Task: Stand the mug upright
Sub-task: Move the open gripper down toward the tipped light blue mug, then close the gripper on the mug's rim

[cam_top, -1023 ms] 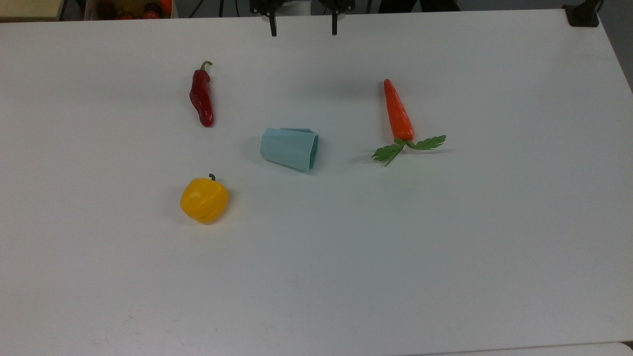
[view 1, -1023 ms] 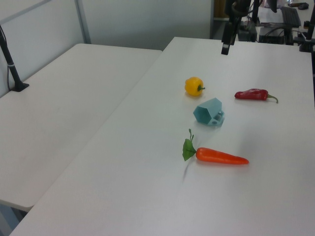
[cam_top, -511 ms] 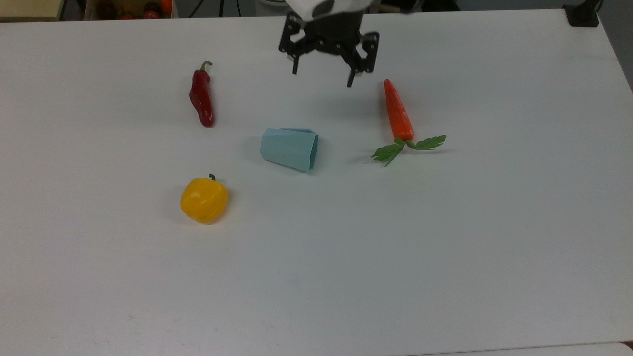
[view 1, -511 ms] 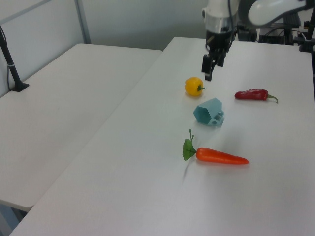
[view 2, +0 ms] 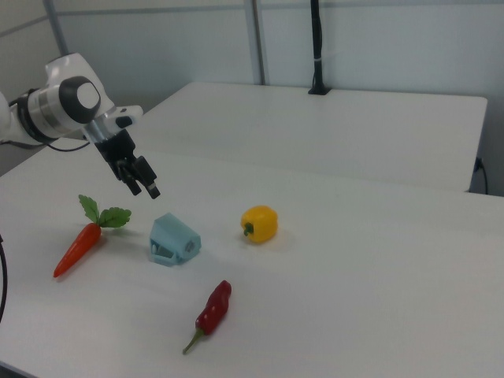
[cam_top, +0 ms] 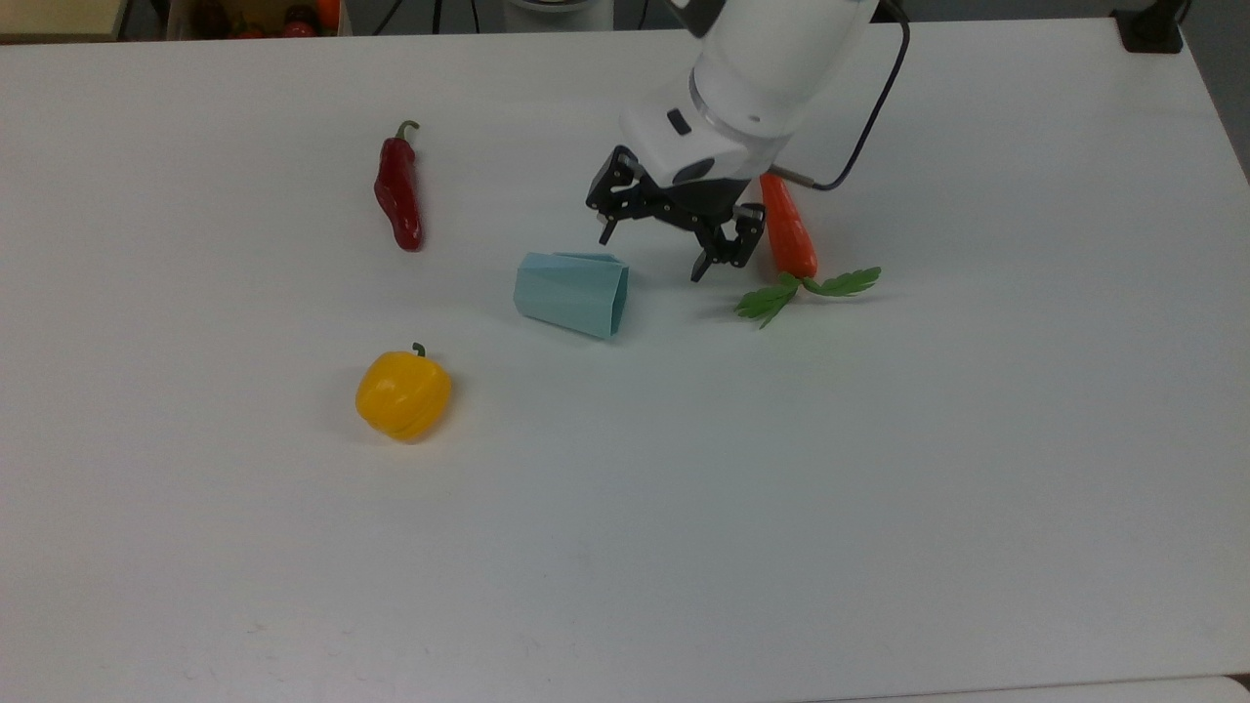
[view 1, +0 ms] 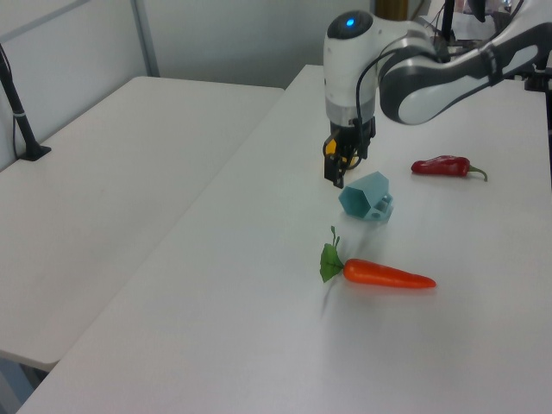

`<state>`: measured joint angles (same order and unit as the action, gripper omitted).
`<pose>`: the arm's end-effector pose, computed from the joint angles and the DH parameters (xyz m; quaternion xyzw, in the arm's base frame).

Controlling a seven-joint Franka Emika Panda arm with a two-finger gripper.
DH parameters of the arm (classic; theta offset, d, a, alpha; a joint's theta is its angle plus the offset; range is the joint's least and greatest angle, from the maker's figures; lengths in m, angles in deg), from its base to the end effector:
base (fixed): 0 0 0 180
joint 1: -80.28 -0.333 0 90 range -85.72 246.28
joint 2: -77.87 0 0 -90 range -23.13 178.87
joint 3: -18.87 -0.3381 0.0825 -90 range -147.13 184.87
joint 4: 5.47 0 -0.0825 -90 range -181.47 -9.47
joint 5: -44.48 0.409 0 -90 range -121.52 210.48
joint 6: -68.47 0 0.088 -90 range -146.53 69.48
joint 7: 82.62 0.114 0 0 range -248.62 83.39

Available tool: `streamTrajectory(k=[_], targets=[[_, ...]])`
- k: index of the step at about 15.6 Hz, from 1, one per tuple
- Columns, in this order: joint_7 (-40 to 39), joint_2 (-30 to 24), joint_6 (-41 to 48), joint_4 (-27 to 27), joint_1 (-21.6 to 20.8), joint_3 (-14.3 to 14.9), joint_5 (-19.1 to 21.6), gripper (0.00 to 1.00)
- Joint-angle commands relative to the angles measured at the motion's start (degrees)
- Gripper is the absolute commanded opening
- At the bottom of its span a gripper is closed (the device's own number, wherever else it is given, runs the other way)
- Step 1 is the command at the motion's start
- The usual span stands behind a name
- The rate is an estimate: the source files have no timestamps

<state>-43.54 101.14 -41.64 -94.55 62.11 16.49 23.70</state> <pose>0.6703 0.2182 0.4188 0.9823 -0.0956 0.0632 0.1482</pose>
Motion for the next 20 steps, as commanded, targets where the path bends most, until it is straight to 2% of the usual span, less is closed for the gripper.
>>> streamTrajectory(k=[1, 6, 14, 18, 20], targets=[[1.26, 2.48, -0.81, 1.20, -0.29, -0.43, -2.86, 1.00], [1.35, 4.68, -1.07, 0.93, -0.11, -0.61, -6.11, 1.00], [1.26, 4.59, -0.63, -3.02, 0.15, -0.61, -10.33, 1.00], [0.21, 3.89, -0.02, -4.51, 2.52, -0.61, -12.26, 1.00], [-0.14, 3.89, 0.86, -5.66, 3.14, -0.61, -14.72, 1.00]])
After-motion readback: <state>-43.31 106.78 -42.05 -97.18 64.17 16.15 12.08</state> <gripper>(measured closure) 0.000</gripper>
